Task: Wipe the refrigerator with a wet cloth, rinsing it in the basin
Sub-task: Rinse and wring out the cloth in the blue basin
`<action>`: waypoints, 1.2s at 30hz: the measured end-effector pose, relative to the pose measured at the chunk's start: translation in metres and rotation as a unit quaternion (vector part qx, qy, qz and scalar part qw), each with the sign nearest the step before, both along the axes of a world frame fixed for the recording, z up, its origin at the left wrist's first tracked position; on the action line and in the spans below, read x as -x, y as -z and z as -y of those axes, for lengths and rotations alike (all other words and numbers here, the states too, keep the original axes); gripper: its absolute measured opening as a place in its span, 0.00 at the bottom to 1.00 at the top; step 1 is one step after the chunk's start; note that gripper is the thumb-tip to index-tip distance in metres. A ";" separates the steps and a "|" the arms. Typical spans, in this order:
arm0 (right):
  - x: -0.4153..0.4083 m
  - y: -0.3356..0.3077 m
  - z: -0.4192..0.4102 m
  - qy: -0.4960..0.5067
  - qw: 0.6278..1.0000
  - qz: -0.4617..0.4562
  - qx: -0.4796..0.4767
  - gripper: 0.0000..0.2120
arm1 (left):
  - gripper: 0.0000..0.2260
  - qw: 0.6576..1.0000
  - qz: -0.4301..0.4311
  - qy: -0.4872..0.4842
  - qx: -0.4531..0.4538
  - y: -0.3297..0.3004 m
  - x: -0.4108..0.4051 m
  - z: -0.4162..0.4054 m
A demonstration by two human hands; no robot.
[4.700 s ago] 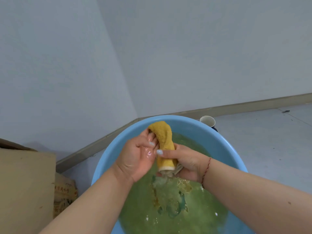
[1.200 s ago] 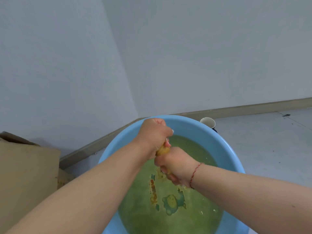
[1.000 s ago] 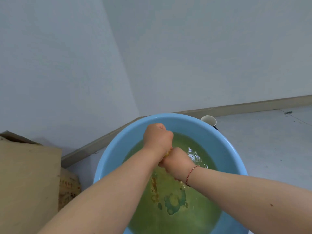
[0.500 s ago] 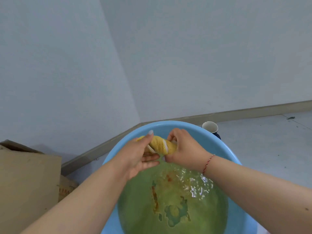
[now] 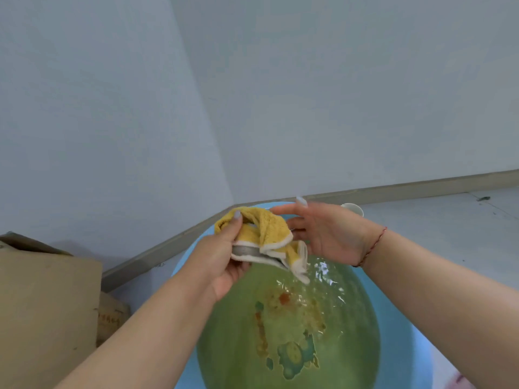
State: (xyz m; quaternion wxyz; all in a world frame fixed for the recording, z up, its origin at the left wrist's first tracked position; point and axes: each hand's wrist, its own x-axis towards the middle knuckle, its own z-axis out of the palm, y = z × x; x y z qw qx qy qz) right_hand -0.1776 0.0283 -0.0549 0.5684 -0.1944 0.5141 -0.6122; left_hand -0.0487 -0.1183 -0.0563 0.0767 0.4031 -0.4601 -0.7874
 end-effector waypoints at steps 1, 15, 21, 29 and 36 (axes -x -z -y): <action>0.002 0.001 -0.001 -0.019 0.999 0.003 0.028 0.42 | 0.15 0.999 0.040 0.017 -0.002 0.002 0.000 -0.001; -0.020 -0.019 0.013 0.093 0.992 -0.055 -0.057 0.15 | 0.06 0.977 -0.105 0.185 0.034 -0.034 -0.011 -0.007; -0.029 -0.020 0.018 0.150 0.985 -0.081 0.031 0.06 | 0.18 0.961 -0.069 0.165 0.208 -0.032 -0.010 -0.008; -0.027 -0.017 0.017 0.188 0.979 0.029 0.074 0.06 | 0.10 0.970 -0.068 0.114 0.205 -0.028 -0.009 -0.004; -0.031 -0.016 0.020 0.233 0.971 -0.053 0.002 0.02 | 0.07 0.984 -0.075 0.056 0.151 -0.027 -0.006 -0.010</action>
